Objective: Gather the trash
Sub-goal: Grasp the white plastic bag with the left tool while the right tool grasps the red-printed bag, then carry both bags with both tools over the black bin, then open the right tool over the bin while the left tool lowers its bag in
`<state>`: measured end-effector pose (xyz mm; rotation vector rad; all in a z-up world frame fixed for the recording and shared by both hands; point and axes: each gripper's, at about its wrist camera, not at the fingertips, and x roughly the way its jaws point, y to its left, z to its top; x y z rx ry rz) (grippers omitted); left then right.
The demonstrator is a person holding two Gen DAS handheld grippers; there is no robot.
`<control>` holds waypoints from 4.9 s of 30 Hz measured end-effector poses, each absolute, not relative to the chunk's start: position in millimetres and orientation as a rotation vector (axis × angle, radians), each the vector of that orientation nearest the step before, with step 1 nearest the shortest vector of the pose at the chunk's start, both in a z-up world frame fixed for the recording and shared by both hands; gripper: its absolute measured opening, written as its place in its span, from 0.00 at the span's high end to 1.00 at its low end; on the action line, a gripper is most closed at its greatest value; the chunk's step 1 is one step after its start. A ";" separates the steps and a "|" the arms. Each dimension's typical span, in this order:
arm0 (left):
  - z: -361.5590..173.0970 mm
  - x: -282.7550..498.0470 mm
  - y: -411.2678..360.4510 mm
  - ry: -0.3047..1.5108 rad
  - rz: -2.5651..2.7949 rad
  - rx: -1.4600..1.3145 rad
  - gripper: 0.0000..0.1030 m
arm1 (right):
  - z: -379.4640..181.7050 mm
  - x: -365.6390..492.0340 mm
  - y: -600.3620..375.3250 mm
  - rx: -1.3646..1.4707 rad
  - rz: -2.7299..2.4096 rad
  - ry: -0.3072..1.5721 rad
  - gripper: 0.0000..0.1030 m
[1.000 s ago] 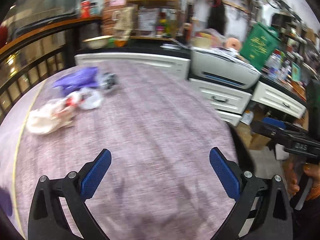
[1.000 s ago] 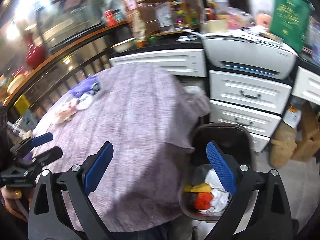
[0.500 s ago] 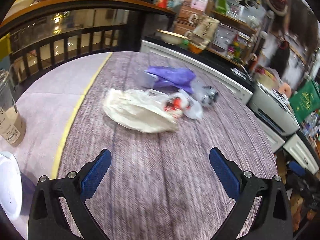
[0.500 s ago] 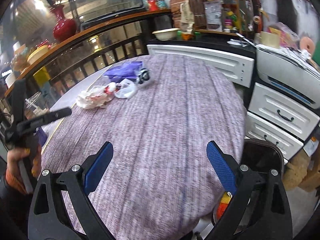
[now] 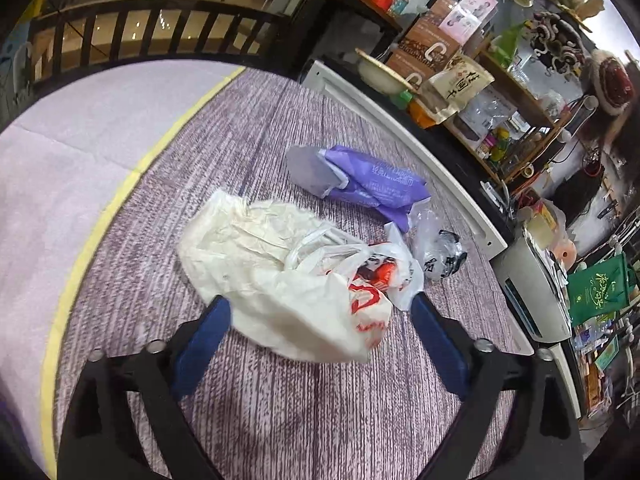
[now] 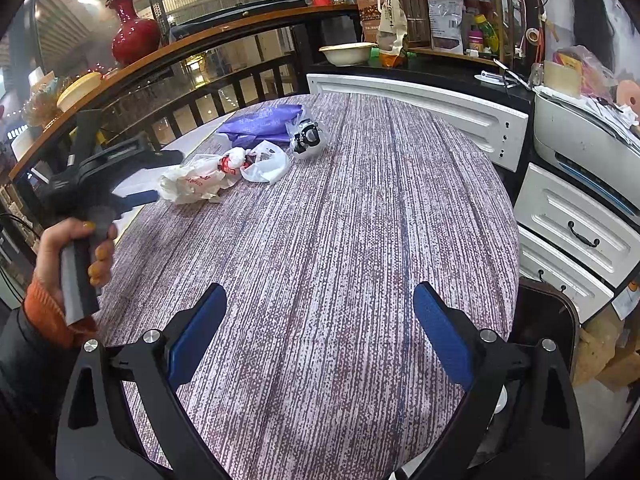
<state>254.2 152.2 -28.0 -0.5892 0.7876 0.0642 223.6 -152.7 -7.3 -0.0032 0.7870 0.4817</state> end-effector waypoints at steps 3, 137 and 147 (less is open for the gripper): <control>-37.4 254.2 155.4 0.817 0.080 -0.607 0.49 | -6.3 225.9 -147.6 -0.015 0.489 0.783 0.10; -44.1 168.2 -242.3 0.902 -0.579 0.016 0.84 | -120.9 129.8 -478.3 0.480 -0.223 0.839 0.20; -65.3 174.0 -278.5 0.925 -0.590 0.153 0.84 | -112.9 117.8 -495.5 0.502 -0.247 0.816 0.20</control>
